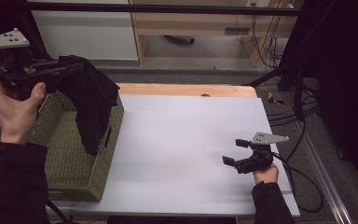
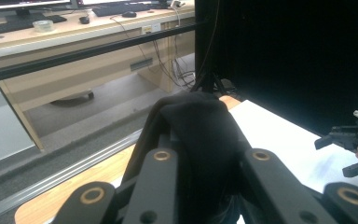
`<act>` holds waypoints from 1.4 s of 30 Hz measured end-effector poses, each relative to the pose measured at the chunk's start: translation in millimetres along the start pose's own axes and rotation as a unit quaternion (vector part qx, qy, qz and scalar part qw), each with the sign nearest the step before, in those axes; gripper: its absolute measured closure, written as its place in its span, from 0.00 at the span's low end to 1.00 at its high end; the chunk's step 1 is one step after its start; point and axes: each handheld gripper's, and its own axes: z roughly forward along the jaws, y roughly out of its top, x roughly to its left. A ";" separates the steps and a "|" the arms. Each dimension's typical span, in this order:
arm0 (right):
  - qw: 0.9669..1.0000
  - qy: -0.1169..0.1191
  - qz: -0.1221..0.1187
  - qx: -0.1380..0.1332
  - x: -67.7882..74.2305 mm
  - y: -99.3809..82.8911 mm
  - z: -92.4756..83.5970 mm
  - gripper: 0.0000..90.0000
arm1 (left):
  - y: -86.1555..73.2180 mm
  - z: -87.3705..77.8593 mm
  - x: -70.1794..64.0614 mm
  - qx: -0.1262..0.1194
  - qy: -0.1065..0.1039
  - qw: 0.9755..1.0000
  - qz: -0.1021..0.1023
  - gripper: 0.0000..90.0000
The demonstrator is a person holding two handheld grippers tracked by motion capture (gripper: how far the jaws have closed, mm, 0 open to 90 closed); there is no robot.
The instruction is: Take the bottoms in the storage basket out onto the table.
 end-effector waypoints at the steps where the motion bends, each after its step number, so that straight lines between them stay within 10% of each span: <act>1: 1.000 0.001 0.000 0.000 0.0 -0.1 0.4 0.04 | 0.9 0.7 -1.1 -0.001 -0.001 1.000 0.001 0.89; 42: 1.000 0.003 -0.001 0.001 0.3 -0.2 0.8 0.04 | 41.1 50.6 -63.0 -0.014 -0.077 0.996 0.032 0.89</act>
